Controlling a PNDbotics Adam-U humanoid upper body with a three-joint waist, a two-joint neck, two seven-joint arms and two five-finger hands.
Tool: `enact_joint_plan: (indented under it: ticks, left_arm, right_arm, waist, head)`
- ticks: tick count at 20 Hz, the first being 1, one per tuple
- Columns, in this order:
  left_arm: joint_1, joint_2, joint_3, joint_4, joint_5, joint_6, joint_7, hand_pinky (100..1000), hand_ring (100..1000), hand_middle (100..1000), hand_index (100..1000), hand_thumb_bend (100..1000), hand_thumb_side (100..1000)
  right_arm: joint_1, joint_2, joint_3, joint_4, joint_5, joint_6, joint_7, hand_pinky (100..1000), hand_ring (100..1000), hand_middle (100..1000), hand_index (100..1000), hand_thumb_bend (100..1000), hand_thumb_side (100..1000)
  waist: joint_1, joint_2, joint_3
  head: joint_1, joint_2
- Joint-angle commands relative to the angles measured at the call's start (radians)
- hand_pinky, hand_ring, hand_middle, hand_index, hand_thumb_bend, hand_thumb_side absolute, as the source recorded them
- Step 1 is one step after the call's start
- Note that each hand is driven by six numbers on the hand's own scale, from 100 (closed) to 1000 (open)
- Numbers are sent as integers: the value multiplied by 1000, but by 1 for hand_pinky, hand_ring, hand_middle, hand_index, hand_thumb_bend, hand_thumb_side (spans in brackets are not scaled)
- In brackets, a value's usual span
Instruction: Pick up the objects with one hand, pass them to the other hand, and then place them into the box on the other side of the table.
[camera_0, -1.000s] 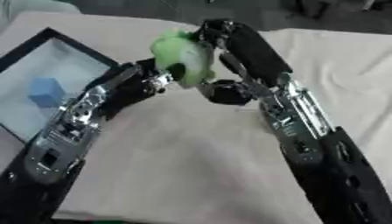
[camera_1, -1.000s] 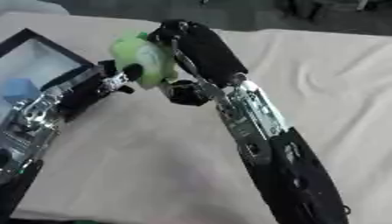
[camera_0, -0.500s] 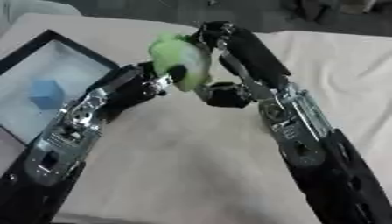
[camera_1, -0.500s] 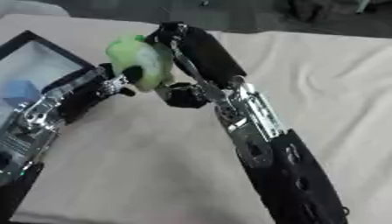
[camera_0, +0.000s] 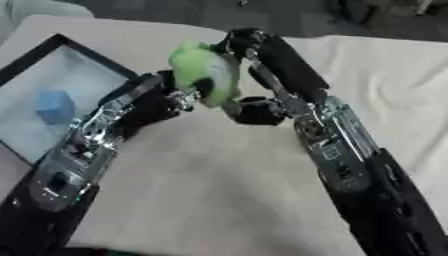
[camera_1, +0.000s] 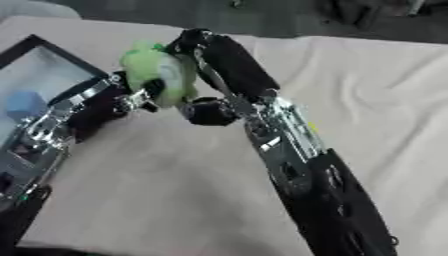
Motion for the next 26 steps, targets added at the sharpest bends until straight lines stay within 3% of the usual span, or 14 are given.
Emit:
enact_joint_plan:
  ticks: [1, 7, 13, 15, 19, 26]
  left_arm:
    - [-16, 5, -2, 5, 35, 19, 40, 735, 870, 813, 650, 100, 361]
    - [-16, 3, -1, 12, 109, 32, 108, 673, 764, 676, 499, 100, 417]
    - [-16, 3, -4, 20, 222, 28, 178, 609, 675, 577, 406, 100, 391]
    - [-15, 4, -3, 21, 253, 27, 193, 598, 655, 559, 388, 100, 366]
    - [-15, 6, -1, 22, 288, 26, 214, 591, 642, 550, 372, 100, 346]
    - [-14, 6, 1, 29, 328, 17, 239, 577, 655, 566, 373, 100, 272]
  right_arm:
    - [-22, 10, 13, -18, -12, 1, 15, 719, 525, 413, 573, 100, 100]
    - [-21, 10, 8, -17, -28, 15, 25, 724, 544, 445, 616, 100, 100]
    - [-21, 6, -4, -19, -33, 18, 48, 777, 626, 533, 699, 343, 100]
    - [-21, 3, -11, -20, -12, 19, 68, 825, 705, 607, 750, 425, 100]
    - [-21, 1, -27, -25, 66, 26, 128, 878, 787, 707, 800, 485, 136]
    - [-19, 3, -43, -40, 144, 29, 148, 907, 814, 742, 832, 526, 116]
  waist:
    - [4, -9, 1]
    - [4, -10, 1]
    - [4, -9, 0]
    - [4, -9, -1]
    - [5, -9, -2]
    - [5, -10, -3]
  head:
    - [2, -8]
    - [4, -9]
    - [5, -12]
    - [5, -12]
    - [7, -13]
    - [10, -15]
